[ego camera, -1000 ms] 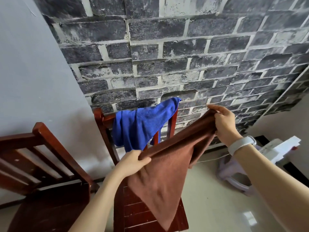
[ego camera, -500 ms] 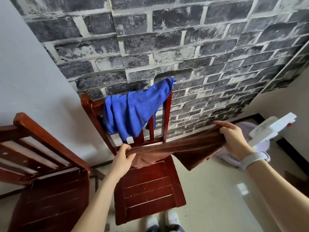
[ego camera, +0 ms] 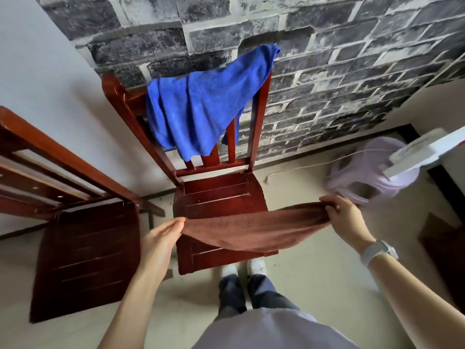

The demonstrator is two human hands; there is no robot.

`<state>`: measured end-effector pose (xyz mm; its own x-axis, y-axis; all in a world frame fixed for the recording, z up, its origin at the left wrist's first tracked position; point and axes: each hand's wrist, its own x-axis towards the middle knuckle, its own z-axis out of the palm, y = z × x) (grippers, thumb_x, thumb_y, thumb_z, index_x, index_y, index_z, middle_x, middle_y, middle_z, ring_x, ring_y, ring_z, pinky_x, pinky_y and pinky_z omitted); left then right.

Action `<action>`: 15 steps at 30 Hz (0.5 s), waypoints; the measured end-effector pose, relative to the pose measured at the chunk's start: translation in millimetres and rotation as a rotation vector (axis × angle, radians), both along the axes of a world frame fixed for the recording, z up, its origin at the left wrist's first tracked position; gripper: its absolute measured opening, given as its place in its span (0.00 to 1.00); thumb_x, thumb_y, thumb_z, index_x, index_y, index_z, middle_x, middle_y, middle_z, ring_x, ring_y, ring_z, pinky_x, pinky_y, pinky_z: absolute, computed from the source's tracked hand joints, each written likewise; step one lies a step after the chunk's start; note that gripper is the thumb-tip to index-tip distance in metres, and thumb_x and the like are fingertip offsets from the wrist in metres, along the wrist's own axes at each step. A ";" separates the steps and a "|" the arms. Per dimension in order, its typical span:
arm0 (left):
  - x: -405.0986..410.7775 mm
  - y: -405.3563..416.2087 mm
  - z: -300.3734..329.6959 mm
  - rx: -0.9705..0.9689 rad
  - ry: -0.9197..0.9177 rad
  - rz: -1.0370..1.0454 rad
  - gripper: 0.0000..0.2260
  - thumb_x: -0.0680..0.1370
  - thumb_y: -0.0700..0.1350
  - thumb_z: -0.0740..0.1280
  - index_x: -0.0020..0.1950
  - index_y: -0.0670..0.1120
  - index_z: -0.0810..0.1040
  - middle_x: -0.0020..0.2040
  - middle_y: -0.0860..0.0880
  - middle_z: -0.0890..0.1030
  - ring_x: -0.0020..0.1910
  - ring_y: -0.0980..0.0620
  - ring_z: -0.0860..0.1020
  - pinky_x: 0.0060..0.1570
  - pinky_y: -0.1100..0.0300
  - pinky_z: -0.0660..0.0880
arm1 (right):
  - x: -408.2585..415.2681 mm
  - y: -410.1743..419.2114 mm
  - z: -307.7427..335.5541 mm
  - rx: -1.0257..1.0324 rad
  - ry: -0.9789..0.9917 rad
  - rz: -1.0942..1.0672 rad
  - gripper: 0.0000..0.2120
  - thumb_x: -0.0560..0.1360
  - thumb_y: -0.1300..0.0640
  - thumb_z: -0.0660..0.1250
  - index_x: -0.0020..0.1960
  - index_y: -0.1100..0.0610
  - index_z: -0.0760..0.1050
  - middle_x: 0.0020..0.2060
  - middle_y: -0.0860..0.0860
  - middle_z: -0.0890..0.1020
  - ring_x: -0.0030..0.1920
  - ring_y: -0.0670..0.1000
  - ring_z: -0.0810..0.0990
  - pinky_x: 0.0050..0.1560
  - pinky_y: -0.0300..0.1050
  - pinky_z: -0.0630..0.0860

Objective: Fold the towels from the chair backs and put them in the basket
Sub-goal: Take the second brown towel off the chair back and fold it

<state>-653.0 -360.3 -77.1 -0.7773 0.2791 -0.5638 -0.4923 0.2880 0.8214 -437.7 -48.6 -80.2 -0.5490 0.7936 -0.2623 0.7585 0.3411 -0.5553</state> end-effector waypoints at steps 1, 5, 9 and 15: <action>1.9 -1.8 -1.4 -0.024 0.025 -0.050 0.09 0.73 0.39 0.69 0.44 0.53 0.84 0.46 0.53 0.84 0.51 0.56 0.81 0.55 0.60 0.72 | 1.0 -1.5 -2.0 -0.064 0.003 -0.004 0.15 0.73 0.71 0.60 0.55 0.61 0.78 0.52 0.60 0.79 0.52 0.60 0.76 0.58 0.48 0.70; 4.0 -4.3 -6.1 -0.266 0.227 -0.266 0.13 0.73 0.39 0.69 0.52 0.54 0.81 0.50 0.51 0.82 0.51 0.54 0.78 0.55 0.61 0.71 | 6.6 -8.5 -3.6 -0.116 -0.016 0.017 0.17 0.71 0.72 0.61 0.56 0.60 0.78 0.52 0.62 0.78 0.50 0.56 0.74 0.54 0.41 0.67; 10.0 -10.6 -9.5 -0.447 0.428 -0.411 0.14 0.72 0.36 0.69 0.57 0.46 0.80 0.46 0.46 0.80 0.43 0.52 0.77 0.41 0.73 0.68 | 16.7 -27.9 -5.0 -0.054 -0.051 0.099 0.19 0.70 0.75 0.62 0.59 0.64 0.76 0.52 0.65 0.73 0.55 0.62 0.72 0.55 0.37 0.65; 22.8 -33.1 -13.5 -0.514 0.618 -0.404 0.06 0.70 0.35 0.71 0.47 0.40 0.82 0.46 0.44 0.81 0.38 0.53 0.76 0.40 0.74 0.67 | 36.1 -58.2 -17.1 0.000 -0.247 0.337 0.20 0.72 0.71 0.63 0.63 0.63 0.72 0.58 0.61 0.67 0.58 0.61 0.70 0.64 0.47 0.67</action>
